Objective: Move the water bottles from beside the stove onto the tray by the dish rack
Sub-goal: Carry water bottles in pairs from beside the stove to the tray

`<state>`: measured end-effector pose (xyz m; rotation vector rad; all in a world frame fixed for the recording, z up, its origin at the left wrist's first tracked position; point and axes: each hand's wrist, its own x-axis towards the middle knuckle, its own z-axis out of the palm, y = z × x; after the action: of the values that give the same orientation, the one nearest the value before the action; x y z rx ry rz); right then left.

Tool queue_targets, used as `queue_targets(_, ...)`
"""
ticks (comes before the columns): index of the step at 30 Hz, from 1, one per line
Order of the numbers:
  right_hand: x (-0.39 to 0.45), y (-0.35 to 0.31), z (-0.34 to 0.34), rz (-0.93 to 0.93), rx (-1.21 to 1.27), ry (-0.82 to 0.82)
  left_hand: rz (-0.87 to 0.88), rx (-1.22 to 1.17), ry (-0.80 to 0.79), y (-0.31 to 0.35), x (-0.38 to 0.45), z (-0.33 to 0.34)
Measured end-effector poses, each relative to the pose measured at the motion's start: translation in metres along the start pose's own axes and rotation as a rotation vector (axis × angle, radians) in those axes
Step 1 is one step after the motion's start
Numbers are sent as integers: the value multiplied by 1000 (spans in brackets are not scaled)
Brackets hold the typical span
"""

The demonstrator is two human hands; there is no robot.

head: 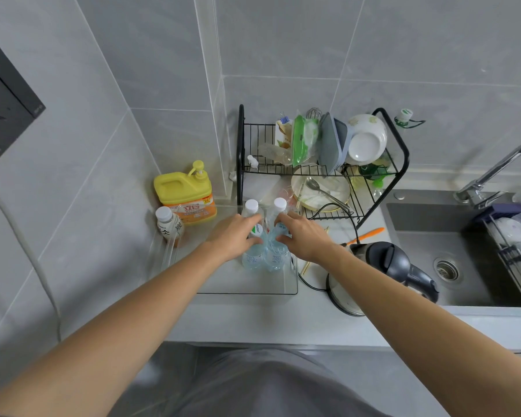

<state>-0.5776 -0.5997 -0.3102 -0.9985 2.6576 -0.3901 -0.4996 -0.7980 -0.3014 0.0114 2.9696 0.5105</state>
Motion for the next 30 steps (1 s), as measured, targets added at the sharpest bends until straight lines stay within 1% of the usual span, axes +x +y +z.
queue_targets(3,-5,-2,-4,25,1,-3,-39,8,18,2,-6,-5)
queue_targets(5,-10,-5,-7,44,-9,24,-63,43,66,4,-14,-13)
queue_targets(7,-15,-8,-14,64,-1,87,-79,83,163,8,-23,-22)
queue_targets(10,-24,-12,-26,54,28,176,-55,111,348,17,-32,-35)
queue_targets(12,-31,-13,-34,54,21,242,-50,129,404,26,-33,-39)
queue_targets(16,-50,-11,-51,44,-14,369,-22,165,424,44,-24,-41)
queue_targets(20,-74,-5,-66,112,-34,461,35,160,422,68,-17,-43)
queue_targets(25,-122,1,-83,301,-10,563,217,152,362,107,-3,-49)
queue_targets(30,-197,12,-94,500,-33,651,430,93,325,171,5,-49)
